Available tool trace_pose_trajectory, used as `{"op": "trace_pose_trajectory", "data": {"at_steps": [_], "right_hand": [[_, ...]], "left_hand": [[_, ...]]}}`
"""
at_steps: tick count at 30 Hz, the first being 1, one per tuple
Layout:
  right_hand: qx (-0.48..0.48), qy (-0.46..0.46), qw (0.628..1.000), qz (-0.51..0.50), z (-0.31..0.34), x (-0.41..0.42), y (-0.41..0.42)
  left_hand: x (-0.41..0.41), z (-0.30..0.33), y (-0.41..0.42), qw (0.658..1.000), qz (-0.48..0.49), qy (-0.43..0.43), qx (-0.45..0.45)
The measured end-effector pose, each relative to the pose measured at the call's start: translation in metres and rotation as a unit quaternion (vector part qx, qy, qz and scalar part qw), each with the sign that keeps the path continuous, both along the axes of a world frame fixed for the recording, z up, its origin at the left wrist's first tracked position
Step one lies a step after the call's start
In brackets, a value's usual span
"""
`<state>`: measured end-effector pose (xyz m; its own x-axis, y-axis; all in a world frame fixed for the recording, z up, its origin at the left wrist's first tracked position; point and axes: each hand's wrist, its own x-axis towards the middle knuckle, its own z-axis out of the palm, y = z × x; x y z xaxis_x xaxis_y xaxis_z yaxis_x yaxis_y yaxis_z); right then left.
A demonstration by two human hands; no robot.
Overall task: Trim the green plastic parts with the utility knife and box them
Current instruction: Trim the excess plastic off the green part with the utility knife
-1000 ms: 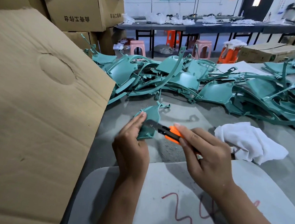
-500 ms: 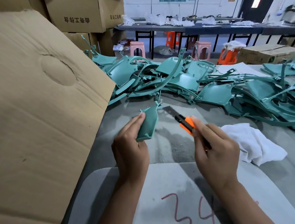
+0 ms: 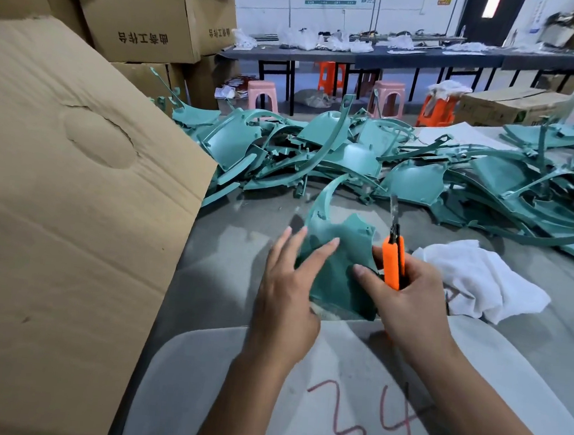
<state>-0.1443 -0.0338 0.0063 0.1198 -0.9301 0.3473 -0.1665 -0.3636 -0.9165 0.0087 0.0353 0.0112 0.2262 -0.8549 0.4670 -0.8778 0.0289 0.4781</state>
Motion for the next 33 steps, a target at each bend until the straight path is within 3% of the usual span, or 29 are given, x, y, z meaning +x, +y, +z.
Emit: {"op": "trace_pose_trajectory", "data": {"at_steps": [2, 4, 6, 8, 11, 14, 18, 21, 30, 33], "right_hand": [[-0.013, 0.012, 1.000, -0.006, -0.002, -0.005, -0.001], [-0.021, 0.019, 0.999, 0.018, 0.003, -0.007, 0.003], [-0.009, -0.013, 0.996, 0.088, 0.009, -0.006, 0.011], [0.021, -0.061, 0.985, 0.162, 0.016, -0.004, 0.019], [0.013, -0.075, 0.977, 0.200, 0.022, -0.004, 0.020], [0.007, -0.077, 0.982, 0.172, 0.022, -0.006, 0.014], [-0.110, 0.089, 0.983, 0.116, 0.016, -0.012, 0.006], [-0.158, 0.125, 0.973, 0.110, 0.016, -0.008, 0.008], [-0.242, 0.152, 0.948, 0.139, 0.022, -0.010, 0.010], [-0.233, 0.165, 0.954, 0.091, 0.021, -0.007, 0.011]], "left_hand": [[0.008, 0.002, -0.002, 0.989, 0.036, 0.132, -0.054], [0.016, 0.001, -0.006, 0.954, 0.059, 0.276, -0.104], [0.020, 0.002, -0.007, 0.904, 0.011, 0.419, -0.088], [0.023, 0.000, -0.008, 0.858, -0.038, 0.508, -0.061], [0.022, 0.002, -0.009, 0.841, -0.031, 0.536, -0.069], [0.026, 0.005, -0.010, 0.808, 0.003, 0.586, -0.065], [0.033, 0.010, -0.009, 0.750, 0.025, 0.660, -0.043], [0.034, 0.013, -0.008, 0.725, 0.031, 0.687, -0.036], [0.040, 0.009, -0.009, 0.714, 0.066, 0.696, -0.043], [0.041, 0.007, -0.010, 0.724, 0.056, 0.687, -0.036]]}}
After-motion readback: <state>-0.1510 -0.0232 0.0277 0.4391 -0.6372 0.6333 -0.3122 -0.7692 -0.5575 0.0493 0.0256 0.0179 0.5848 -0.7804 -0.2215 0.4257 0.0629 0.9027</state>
